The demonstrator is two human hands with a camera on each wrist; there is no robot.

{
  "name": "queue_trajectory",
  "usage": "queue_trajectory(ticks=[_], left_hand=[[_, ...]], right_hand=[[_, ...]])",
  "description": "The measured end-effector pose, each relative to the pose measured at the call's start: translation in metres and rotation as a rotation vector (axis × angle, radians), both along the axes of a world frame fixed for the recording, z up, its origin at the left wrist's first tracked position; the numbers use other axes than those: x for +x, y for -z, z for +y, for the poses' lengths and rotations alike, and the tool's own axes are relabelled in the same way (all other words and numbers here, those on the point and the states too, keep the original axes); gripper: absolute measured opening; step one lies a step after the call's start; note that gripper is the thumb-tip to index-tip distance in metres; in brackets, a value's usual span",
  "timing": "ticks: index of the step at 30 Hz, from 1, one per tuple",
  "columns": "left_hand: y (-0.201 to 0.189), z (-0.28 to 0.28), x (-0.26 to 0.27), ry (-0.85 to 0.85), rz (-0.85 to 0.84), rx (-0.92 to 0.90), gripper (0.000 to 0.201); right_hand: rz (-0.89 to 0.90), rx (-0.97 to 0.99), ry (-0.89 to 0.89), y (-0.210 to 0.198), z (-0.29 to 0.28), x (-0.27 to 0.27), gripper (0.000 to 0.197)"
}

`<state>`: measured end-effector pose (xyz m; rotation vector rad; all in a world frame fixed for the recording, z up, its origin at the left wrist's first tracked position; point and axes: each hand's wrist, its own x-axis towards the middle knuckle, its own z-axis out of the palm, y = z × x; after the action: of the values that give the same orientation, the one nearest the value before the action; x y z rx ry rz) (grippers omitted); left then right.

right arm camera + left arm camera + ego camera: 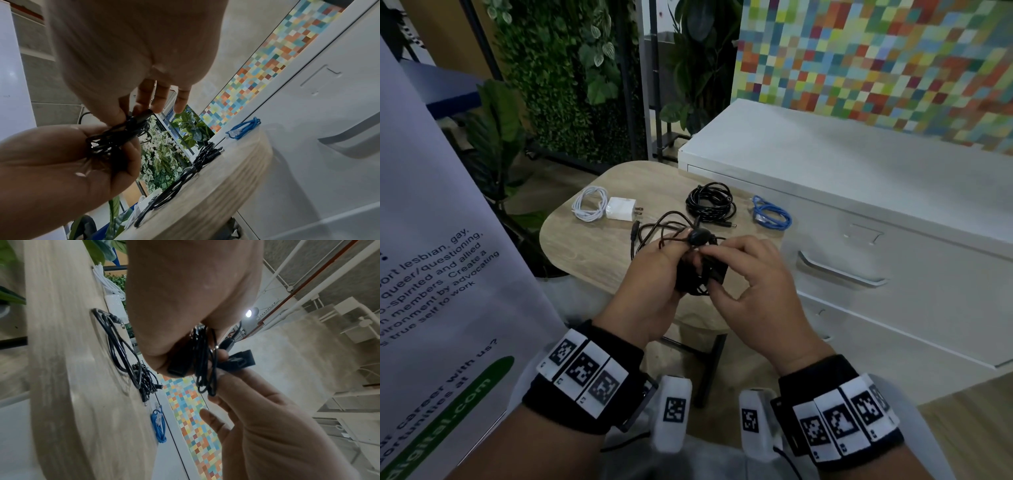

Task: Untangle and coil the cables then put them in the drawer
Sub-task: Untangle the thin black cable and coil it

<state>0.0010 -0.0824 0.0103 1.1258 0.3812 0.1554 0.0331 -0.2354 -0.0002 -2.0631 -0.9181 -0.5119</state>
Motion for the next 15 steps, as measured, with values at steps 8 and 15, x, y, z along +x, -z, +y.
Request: queue_trajectory(ticks=[8,15], left_hand=[[0.003,0.001,-0.002,0.049,-0.026,0.080,0.042],[0.010,0.020,-0.012,0.321,-0.139,0.131,0.037]], right_hand=[[0.213,0.200,-0.022,-0.003,0.002,-0.005,0.019],[0.503,0.422,-0.090,-0.004,0.009,-0.012,0.017]])
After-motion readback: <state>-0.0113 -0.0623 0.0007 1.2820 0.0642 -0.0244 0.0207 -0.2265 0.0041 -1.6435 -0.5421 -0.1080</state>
